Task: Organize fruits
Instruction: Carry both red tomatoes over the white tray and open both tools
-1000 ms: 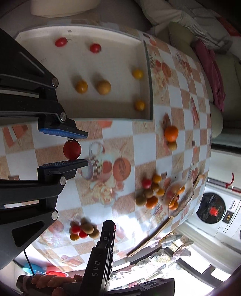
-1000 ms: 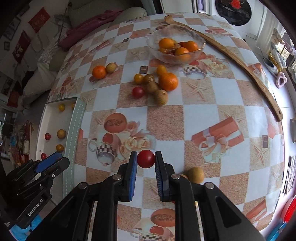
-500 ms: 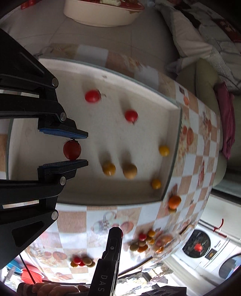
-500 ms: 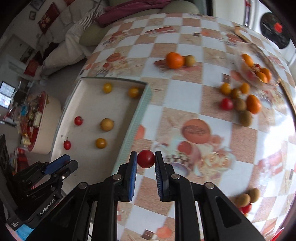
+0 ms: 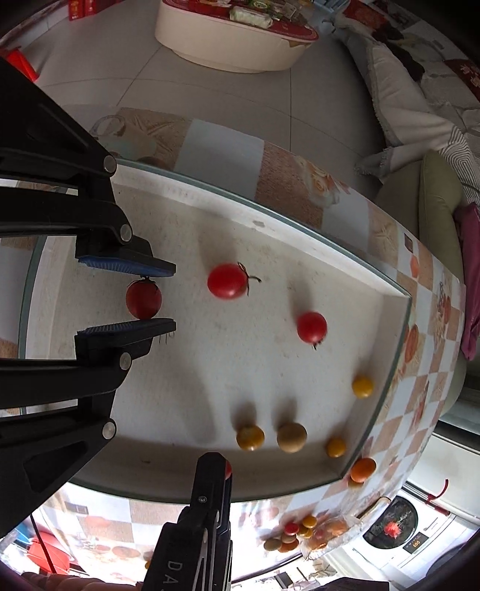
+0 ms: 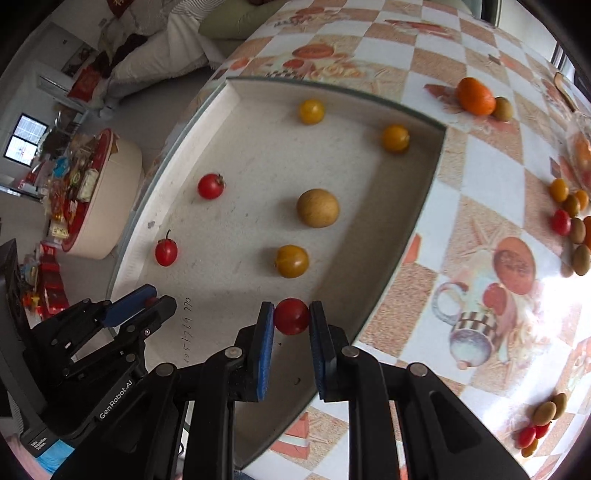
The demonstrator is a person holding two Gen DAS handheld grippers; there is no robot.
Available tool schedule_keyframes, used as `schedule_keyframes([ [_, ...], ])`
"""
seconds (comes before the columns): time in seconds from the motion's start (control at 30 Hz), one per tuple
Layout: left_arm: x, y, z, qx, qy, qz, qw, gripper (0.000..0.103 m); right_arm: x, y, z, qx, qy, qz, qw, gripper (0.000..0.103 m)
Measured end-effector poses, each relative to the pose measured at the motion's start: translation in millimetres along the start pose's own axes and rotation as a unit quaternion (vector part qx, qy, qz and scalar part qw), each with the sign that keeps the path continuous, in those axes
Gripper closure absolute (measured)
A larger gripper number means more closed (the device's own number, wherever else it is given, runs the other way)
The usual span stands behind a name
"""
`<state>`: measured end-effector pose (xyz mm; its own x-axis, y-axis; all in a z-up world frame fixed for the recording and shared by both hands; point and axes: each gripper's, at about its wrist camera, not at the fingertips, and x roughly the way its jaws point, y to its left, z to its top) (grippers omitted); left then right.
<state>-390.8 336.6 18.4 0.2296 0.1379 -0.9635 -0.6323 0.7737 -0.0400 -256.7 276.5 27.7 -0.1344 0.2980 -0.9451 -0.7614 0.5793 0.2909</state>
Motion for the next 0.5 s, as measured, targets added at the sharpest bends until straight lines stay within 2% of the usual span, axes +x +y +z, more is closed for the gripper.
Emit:
schedule_keyframes([
  [0.5,4.3,-0.2,-3.1,0.023,0.005,0.002,0.9997,0.078,19.7,8.3,3.7,-0.018,0.015,-0.024,0.999,0.081],
])
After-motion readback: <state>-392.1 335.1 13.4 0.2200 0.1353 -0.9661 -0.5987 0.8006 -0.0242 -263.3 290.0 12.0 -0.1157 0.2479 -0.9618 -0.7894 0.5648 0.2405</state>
